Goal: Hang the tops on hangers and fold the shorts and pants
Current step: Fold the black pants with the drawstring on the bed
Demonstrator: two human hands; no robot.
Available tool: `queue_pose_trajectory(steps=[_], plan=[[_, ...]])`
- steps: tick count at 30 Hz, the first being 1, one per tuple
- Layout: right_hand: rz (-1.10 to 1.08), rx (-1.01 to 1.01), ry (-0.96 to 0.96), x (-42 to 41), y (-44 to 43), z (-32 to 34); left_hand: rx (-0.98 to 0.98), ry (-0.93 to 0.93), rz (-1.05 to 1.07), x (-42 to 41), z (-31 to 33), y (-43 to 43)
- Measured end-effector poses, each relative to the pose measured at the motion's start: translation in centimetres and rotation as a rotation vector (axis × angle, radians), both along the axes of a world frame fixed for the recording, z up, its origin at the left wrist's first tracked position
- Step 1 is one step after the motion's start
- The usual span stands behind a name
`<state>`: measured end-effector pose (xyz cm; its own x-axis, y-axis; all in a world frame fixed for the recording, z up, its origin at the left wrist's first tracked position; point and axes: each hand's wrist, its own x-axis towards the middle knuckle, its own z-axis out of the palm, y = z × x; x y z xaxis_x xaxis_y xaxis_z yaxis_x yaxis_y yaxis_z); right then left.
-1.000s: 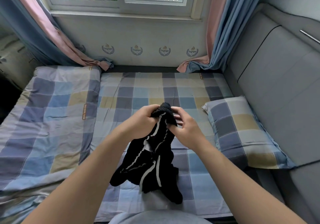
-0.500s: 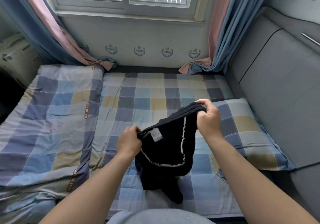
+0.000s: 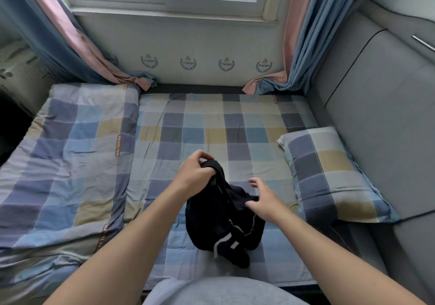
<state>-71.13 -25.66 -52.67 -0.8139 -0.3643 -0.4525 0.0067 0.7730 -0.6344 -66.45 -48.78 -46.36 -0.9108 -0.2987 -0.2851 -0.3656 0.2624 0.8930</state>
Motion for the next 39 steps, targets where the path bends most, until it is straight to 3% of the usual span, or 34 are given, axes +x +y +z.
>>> queue_pose_trajectory(steps=[3, 6, 10, 15, 20, 23, 27, 30, 32, 34, 36, 39], plan=[[0.081, -0.285, -0.238, 1.4, -2.5, 0.5, 0.010, 0.034, -0.037, -0.3, 1.2, 0.6], [0.036, -0.336, -0.100, 1.5, -4.7, 0.7, 0.002, 0.057, -0.088, -0.5, 1.8, 0.8], [-0.045, -0.142, 0.204, 0.2, -5.2, 1.0, -0.169, 0.024, -0.056, -0.8, 1.2, -0.6], [-0.063, 0.246, 0.319, -2.4, -2.7, 0.2, -0.600, -0.170, -0.108, 0.8, -2.7, -4.5], [-0.151, 0.466, 0.334, -3.6, 1.1, -1.6, -0.664, -0.387, -0.024, 3.2, -6.8, -7.9], [-0.284, 0.456, 0.296, -4.3, 2.9, -2.2, -0.669, -0.460, 0.047, 4.2, -8.0, -9.4], [-0.611, 0.234, 0.152, -4.9, 3.0, -2.4, -0.656, -0.497, 0.131, 4.6, -8.4, -9.5], [-0.914, -0.083, -0.067, -5.1, 2.1, -2.6, -0.516, -0.523, 0.248, 4.8, -8.5, -9.3], [-1.080, -0.249, -0.232, -4.9, 1.7, -2.5, -0.262, -0.561, 0.390, 4.9, -8.5, -9.0], [-1.135, -0.313, -0.340, -4.7, 1.7, -2.5, 0.127, -0.605, 0.550, 5.0, -8.5, -8.5], [-1.149, -0.357, -0.422, -4.7, 1.9, -2.3, 0.426, -0.636, 0.575, 5.1, -8.4, -8.6], [-1.153, -0.413, -0.603, -4.6, 2.6, -1.5, 0.594, -0.764, 0.457, 5.0, -8.0, -9.7]])
